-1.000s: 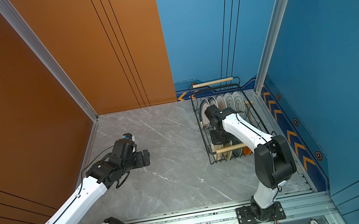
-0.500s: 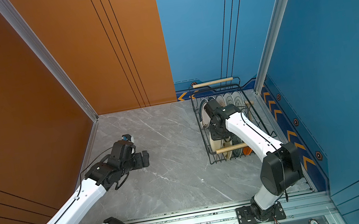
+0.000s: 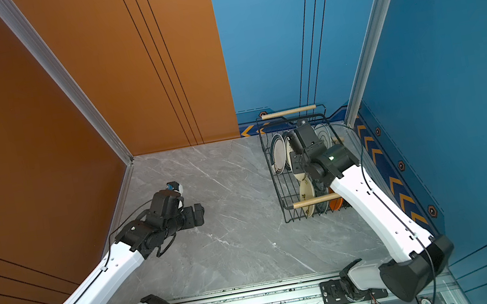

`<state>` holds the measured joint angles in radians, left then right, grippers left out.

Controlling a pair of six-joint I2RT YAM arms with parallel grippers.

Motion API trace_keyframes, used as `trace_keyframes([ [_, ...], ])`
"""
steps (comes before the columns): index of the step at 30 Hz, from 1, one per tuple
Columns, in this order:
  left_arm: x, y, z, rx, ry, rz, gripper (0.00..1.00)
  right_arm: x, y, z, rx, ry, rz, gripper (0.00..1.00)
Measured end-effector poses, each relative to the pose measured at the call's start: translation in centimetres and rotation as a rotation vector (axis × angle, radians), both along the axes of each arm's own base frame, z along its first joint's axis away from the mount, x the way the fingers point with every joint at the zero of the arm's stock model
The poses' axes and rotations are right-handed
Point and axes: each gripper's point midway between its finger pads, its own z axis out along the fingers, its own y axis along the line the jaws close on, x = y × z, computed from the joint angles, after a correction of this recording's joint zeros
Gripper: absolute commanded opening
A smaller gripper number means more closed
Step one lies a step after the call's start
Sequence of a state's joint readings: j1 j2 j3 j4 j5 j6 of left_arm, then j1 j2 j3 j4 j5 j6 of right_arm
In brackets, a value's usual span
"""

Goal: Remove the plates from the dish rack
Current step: 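Grasp the cream plate with the right gripper and lift it out, then carry the cream plate toward the left gripper while the left gripper grasps its rim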

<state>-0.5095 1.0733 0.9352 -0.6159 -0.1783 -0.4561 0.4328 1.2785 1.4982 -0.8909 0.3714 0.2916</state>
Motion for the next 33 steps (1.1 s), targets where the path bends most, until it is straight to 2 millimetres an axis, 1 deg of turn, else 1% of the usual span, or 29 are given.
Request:
trace_keyframes([
  [1,0.1,-0.2,0.2,-0.014,-0.005,-0.001,0.98,-0.1,0.1,1.0,0.031,-0.061,0.009,0.00],
  [3,0.3,-0.6,0.4,-0.041,-0.014,-0.003,0.98,-0.3,0.6,2.3,0.099,-0.149,0.034,0.00],
  [5,0.5,-1.1,0.7,-0.075,-0.020,-0.005,0.98,-0.1,1.6,2.9,0.180,-0.203,0.062,0.00],
  [7,0.6,-1.8,1.1,-0.116,-0.028,-0.014,0.99,0.4,3.4,2.9,0.285,-0.227,0.105,0.00],
  [10,0.9,-2.9,1.8,-0.180,-0.041,-0.033,0.99,1.2,6.2,1.6,0.441,-0.203,0.158,0.00],
  [12,1.1,-3.6,2.3,-0.223,-0.051,-0.048,1.00,1.6,8.3,0.3,0.549,-0.154,0.185,0.00],
  [13,1.2,-4.1,2.6,-0.247,-0.057,-0.063,1.00,1.7,8.9,-0.2,0.581,-0.130,0.188,0.00],
  [15,1.3,-5.1,3.2,-0.294,-0.073,-0.100,1.00,1.6,10.9,-1.6,0.668,-0.049,0.198,0.00],
  [18,1.3,-6.6,4.0,-0.367,-0.092,-0.160,1.00,1.0,13.3,-3.1,0.754,0.051,0.215,0.00],
  [21,1.3,-7.7,4.6,-0.420,-0.107,-0.202,0.98,0.0,15.0,-3.4,0.812,0.108,0.239,0.00],
  [25,2.0,-8.6,5.6,-0.483,-0.132,-0.233,0.96,-0.9,16.2,-3.7,0.863,0.151,0.262,0.00],
  [29,2.4,-9.8,6.2,-0.549,-0.136,-0.268,0.95,-1.4,17.5,-5.3,0.899,0.200,0.280,0.00],
  [33,2.7,-10.5,6.4,-0.602,-0.129,-0.290,0.91,-1.5,19.2,-7.3,0.966,0.254,0.302,0.00],
])
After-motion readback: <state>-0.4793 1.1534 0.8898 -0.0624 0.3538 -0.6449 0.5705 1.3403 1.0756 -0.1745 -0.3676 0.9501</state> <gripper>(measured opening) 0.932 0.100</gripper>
